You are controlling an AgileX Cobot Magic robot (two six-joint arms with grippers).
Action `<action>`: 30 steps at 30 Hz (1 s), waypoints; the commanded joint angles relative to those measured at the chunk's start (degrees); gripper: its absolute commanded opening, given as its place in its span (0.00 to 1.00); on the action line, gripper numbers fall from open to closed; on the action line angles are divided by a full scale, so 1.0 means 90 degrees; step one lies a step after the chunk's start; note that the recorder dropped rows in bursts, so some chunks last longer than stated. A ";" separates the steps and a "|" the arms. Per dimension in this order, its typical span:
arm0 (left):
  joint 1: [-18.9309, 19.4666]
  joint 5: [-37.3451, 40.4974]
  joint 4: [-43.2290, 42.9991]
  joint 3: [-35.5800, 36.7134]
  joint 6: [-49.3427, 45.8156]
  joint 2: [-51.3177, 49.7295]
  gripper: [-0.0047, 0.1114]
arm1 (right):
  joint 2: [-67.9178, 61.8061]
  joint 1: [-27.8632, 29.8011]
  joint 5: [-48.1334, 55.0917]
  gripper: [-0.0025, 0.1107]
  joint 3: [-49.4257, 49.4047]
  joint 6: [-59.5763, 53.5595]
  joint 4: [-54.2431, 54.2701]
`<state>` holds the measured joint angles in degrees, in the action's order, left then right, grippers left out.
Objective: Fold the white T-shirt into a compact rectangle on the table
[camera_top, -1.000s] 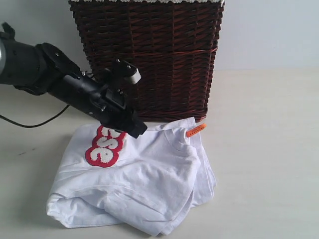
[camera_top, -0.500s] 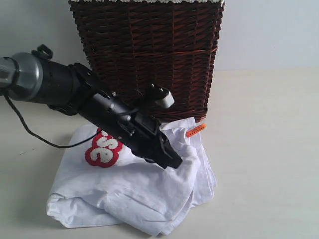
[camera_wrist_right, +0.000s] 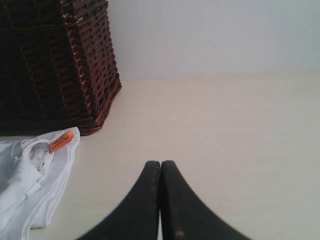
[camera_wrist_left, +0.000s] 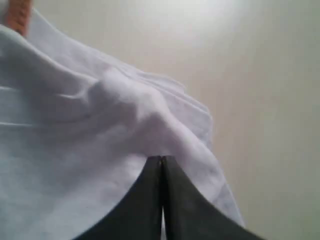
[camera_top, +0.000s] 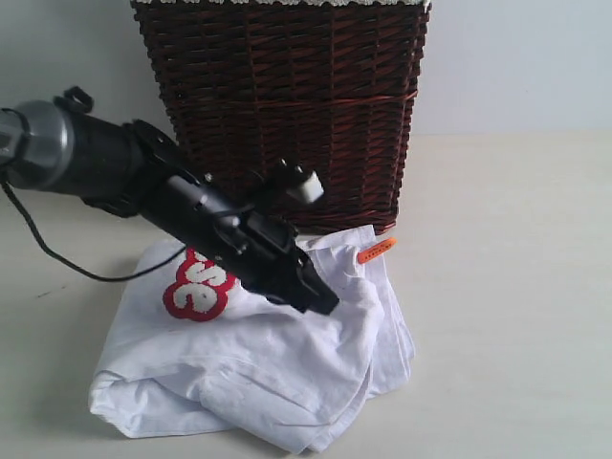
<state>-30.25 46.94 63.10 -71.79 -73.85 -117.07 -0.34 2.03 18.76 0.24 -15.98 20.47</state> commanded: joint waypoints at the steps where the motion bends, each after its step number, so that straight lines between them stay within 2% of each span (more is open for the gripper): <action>1: 0.0540 -0.0418 0.0125 -0.0023 0.0380 0.0861 0.04 | 0.0038 -0.0004 -0.0008 0.02 -0.0026 -0.0030 0.0018; 5: 0.1030 -0.0994 0.0153 0.0053 0.1189 0.1773 0.04 | 0.0038 -0.0004 -0.0008 0.02 -0.0026 -0.0030 0.0018; 7: 0.1219 -0.1720 0.0153 0.0303 0.1632 0.2303 0.04 | 0.0038 -0.0004 -0.0008 0.02 -0.0026 -0.0030 0.0018; 12: 0.1600 -0.3910 -0.0296 0.1597 0.1756 0.3706 0.04 | 0.0038 -0.0004 -0.0008 0.02 -0.0026 -0.0030 0.0018; 17: 0.1890 -0.5470 -0.0563 0.3074 0.1740 0.5219 0.04 | 0.0038 -0.0004 -0.0008 0.02 -0.0026 -0.0030 0.0018; 24: 0.2300 -0.5613 -0.0563 0.4969 0.1763 0.7690 0.04 | 0.0038 -0.0004 -0.0008 0.02 -0.0026 -0.0030 0.0018; 30: 0.2441 -0.5561 -0.0588 0.6476 0.1751 0.9823 0.04 | 0.0038 -0.0004 -0.0008 0.02 -0.0026 -0.0030 0.0018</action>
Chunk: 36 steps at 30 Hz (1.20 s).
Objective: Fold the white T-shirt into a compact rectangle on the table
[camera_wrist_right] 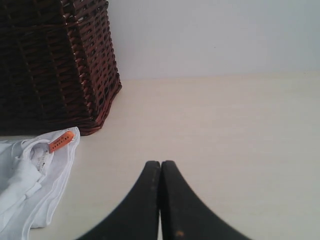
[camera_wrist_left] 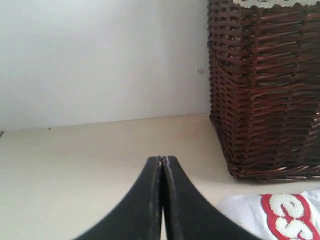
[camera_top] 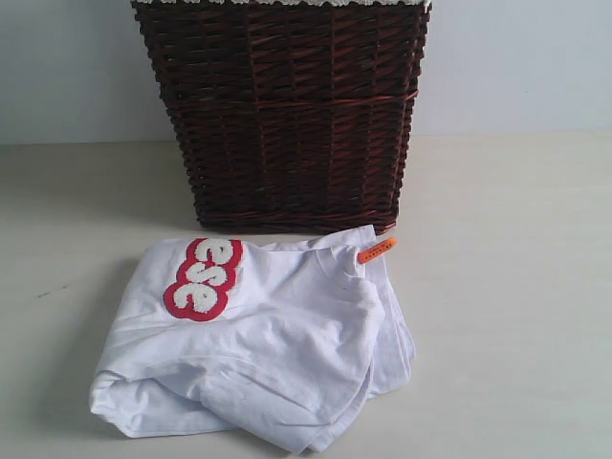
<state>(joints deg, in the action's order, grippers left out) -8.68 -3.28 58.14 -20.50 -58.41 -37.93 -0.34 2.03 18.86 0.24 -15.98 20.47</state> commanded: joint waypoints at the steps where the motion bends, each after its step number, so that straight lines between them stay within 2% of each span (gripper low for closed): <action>1: 0.0045 0.0019 -0.0051 0.1002 0.0036 0.1288 0.04 | 0.0038 -0.0004 -0.0020 0.02 -0.0026 -0.0030 0.0018; 8: 0.0045 0.0025 -0.0062 0.2245 0.0008 0.2443 0.04 | 0.0038 -0.0004 -0.0020 0.02 -0.0026 -0.0030 0.0018; 19: 0.0076 0.0403 -0.0062 0.2278 0.0008 0.2630 0.04 | 0.0038 -0.0004 -0.0020 0.02 -0.0026 -0.0030 0.0018; 22: 0.0376 0.1131 -0.0038 0.2278 0.0157 0.2849 0.04 | 0.0038 -0.0004 -0.0034 0.02 -0.0026 -0.0030 0.0018; 24: 0.0757 0.1787 -0.0126 0.2278 0.0542 0.3018 0.04 | 0.0038 -0.0004 -0.0034 0.02 -0.0026 -0.0030 0.0018; 25: 0.1147 0.2241 -0.0216 0.2278 0.0979 0.3208 0.04 | 0.0038 -0.0004 -0.0034 0.02 -0.0026 -0.0030 0.0018; 27: 0.1556 0.2670 -0.0529 0.2278 0.1592 0.3405 0.04 | 0.0038 -0.0004 -0.0034 0.02 -0.0026 -0.0030 0.0018; 30: 0.2214 0.3346 -0.1525 0.2278 0.3364 0.3893 0.04 | 0.0038 -0.0004 -0.0034 0.02 -0.0026 -0.0030 0.0018; 33: 0.2273 0.3018 -0.2774 0.2278 0.4705 0.4215 0.04 | 0.0038 -0.0004 -0.0021 0.02 -0.0026 -0.0030 0.0021; 34: 0.2235 0.3006 -0.3009 0.2278 0.4959 0.4215 0.04 | 0.0038 -0.0004 -0.0048 0.02 -0.0026 -0.0030 0.0021; 36: 0.2168 0.2919 -0.4127 0.2278 0.5255 0.4215 0.04 | 0.0038 -0.0004 -0.0048 0.02 -0.0026 -0.0030 0.0021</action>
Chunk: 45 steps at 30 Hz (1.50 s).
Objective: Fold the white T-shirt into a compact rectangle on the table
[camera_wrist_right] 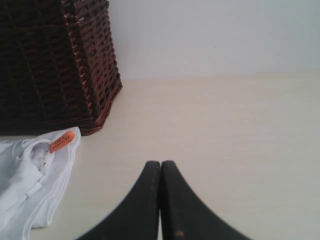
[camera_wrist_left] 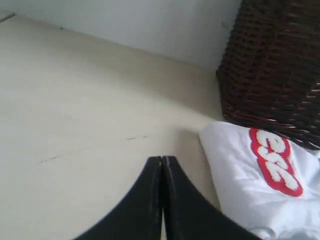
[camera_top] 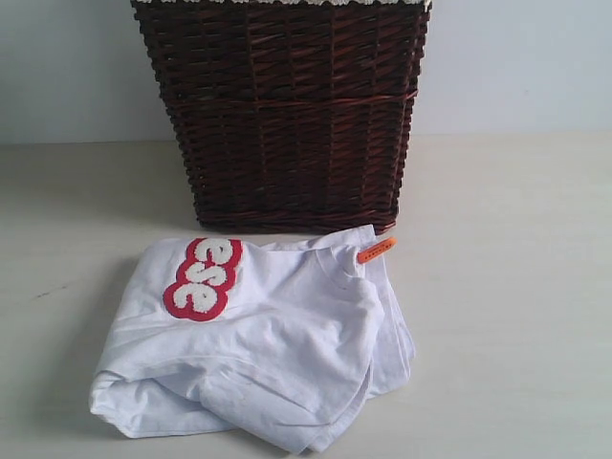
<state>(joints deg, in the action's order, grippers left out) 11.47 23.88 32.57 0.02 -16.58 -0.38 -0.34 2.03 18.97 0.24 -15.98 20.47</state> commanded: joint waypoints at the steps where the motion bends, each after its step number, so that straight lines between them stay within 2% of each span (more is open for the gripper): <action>1: -0.0227 -0.0151 -0.1808 -0.0002 0.0978 0.0042 0.04 | 0.0038 -0.0004 -0.0060 0.02 -0.0026 -0.0030 0.0021; 3: -0.0484 -0.0151 -0.2096 -0.0002 0.1558 0.0042 0.04 | 0.0038 -0.0004 -0.0060 0.02 -0.0026 -0.0030 0.0021; 7: -0.0970 -0.0325 -0.3507 -0.0002 0.1578 0.0042 0.04 | 0.0038 -0.0004 -0.0060 0.02 -0.0026 -0.0030 0.0021; 9: -0.1199 -0.0347 -0.3400 -0.0002 0.2235 0.0042 0.04 | 0.0038 -0.0004 -0.0060 0.02 -0.0026 -0.0030 0.0021; 38: -0.1231 -0.0383 -0.3400 -0.0002 0.2273 0.0042 0.04 | 0.0038 -0.0004 -0.0060 0.02 -0.0026 -0.0030 0.0021; 41: -0.1231 -0.0383 -0.3400 -0.0002 0.2266 0.0042 0.04 | 0.0038 -0.0004 -0.0102 0.02 -0.0026 -0.0030 -0.0287; 45: -0.1231 -0.0383 -0.3400 -0.0002 0.2266 0.0042 0.04 | 0.0038 -0.0004 -0.0065 0.02 -0.0026 0.1035 -0.0882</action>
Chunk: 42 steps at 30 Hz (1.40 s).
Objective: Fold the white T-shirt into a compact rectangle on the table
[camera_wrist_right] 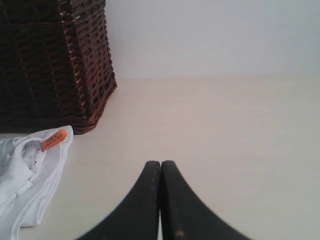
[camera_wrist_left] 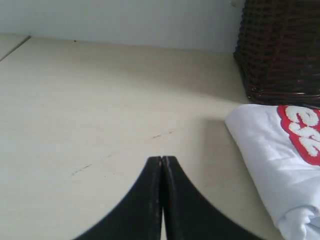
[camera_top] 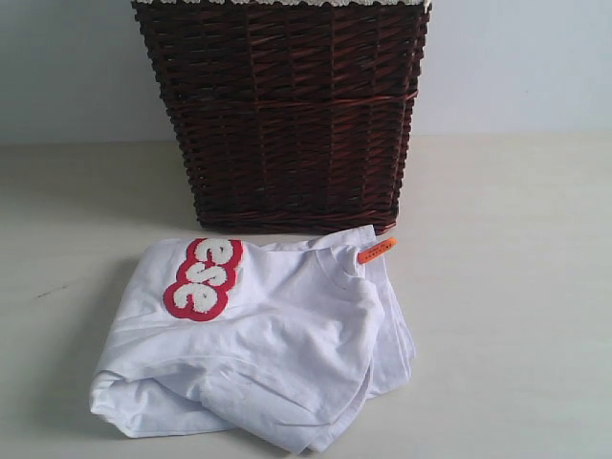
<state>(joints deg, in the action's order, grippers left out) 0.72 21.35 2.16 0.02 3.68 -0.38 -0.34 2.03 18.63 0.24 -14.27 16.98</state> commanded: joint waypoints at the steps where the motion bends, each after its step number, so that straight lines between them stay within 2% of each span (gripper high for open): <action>1: -0.0037 -0.0102 -0.0021 -0.0002 0.0015 0.0042 0.04 | 0.0038 -0.0004 -0.0027 0.02 -0.0026 0.1094 -0.0654; 3: -0.0037 -0.0102 -0.0021 -0.0002 0.0015 0.0042 0.04 | 0.0038 -0.0004 -0.0027 0.02 -0.0026 0.1312 -0.0994; 42: -0.0037 -0.0102 -0.0021 -0.0002 0.0004 0.0042 0.04 | 0.0038 -0.0004 -0.0039 0.02 -0.0026 0.1270 -0.0928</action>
<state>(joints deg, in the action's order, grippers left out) 0.72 21.12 2.16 0.02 3.68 -0.38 -0.34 2.03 18.63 0.24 -3.08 8.58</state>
